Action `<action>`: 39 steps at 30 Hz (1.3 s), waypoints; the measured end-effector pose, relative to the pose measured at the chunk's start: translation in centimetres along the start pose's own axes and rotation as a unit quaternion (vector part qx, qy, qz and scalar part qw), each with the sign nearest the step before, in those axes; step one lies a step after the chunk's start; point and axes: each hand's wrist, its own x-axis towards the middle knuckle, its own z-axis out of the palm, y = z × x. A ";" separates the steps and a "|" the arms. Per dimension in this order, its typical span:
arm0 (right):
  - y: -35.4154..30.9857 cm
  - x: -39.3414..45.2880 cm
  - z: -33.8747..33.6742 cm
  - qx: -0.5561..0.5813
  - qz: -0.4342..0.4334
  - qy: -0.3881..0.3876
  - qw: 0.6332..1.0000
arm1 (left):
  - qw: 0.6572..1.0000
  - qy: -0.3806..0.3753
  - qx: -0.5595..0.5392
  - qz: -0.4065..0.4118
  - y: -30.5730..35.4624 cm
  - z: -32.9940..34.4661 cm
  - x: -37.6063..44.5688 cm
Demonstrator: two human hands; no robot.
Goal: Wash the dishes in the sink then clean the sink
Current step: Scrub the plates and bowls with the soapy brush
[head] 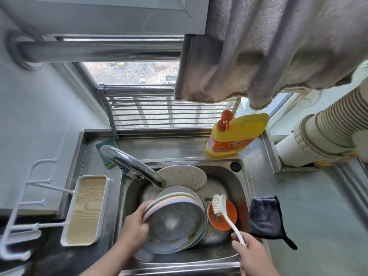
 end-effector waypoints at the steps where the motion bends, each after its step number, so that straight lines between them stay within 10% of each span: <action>1: -0.1 -0.1 -0.1 0.004 0.000 -0.002 1.000 | 0.999 0.009 -0.034 -0.015 -0.1 -0.2 0.3; 12: -1.6 -2.0 -2.2 0.030 -0.023 0.015 0.999 | 0.916 0.016 -0.344 -0.206 2.8 2.4 0.2; 24: -3.2 -4.3 -6.1 0.094 -0.083 0.049 0.991 | 0.793 -0.139 -0.525 -0.276 15.5 11.3 0.0; 39: -2.5 -4.0 -10.9 0.098 -0.032 0.116 0.988 | 0.855 -0.135 -0.415 -0.279 21.1 22.1 1.1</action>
